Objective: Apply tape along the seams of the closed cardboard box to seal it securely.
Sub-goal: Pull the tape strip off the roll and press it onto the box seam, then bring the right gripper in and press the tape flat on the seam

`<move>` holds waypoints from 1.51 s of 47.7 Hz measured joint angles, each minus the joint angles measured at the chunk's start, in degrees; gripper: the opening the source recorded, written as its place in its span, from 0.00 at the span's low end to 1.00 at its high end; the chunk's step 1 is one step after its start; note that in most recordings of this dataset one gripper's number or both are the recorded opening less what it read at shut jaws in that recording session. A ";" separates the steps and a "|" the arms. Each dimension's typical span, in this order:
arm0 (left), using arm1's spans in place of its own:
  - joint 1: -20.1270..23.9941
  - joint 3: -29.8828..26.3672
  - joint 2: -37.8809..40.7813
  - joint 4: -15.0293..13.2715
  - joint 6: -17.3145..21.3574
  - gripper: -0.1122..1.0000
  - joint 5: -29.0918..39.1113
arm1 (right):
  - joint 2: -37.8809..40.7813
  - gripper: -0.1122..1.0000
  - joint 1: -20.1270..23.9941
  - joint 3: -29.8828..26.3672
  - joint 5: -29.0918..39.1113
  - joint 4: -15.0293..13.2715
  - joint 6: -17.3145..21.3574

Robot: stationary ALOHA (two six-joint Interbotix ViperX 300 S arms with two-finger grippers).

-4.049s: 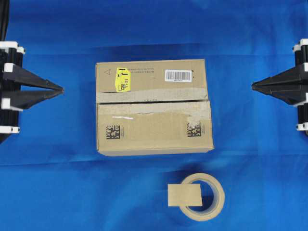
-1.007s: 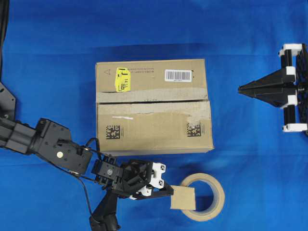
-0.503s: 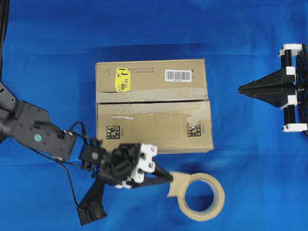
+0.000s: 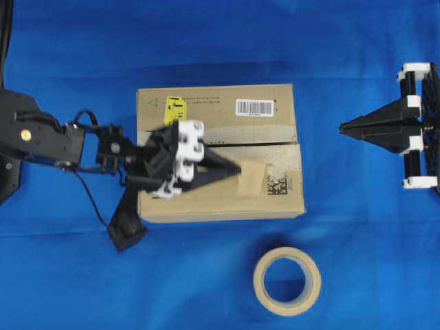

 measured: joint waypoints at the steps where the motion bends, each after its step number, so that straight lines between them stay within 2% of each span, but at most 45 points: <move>1: 0.62 0.18 -0.18 -0.09 0.00 0.10 0.00 | 0.00 0.14 0.00 0.00 0.00 0.00 0.00; 8: 3.34 1.32 -1.23 0.00 0.18 0.10 0.00 | 0.53 0.14 -0.09 0.00 -0.35 0.09 -0.09; 21: 4.39 2.90 -2.37 0.00 0.09 0.10 0.35 | 1.93 0.14 -0.53 0.00 -1.76 0.00 0.00; 43: 5.27 4.04 -2.90 0.00 0.00 0.10 8.17 | 7.91 0.14 -0.70 -2.46 -4.48 0.00 0.00; 56: 6.06 4.04 -2.90 0.00 0.35 0.10 16.26 | 11.34 0.14 -0.70 -4.22 -4.57 0.00 0.00; 72: 6.15 4.04 -2.90 0.18 0.44 0.10 18.02 | 16.88 0.14 -1.41 -6.33 -6.59 0.09 0.00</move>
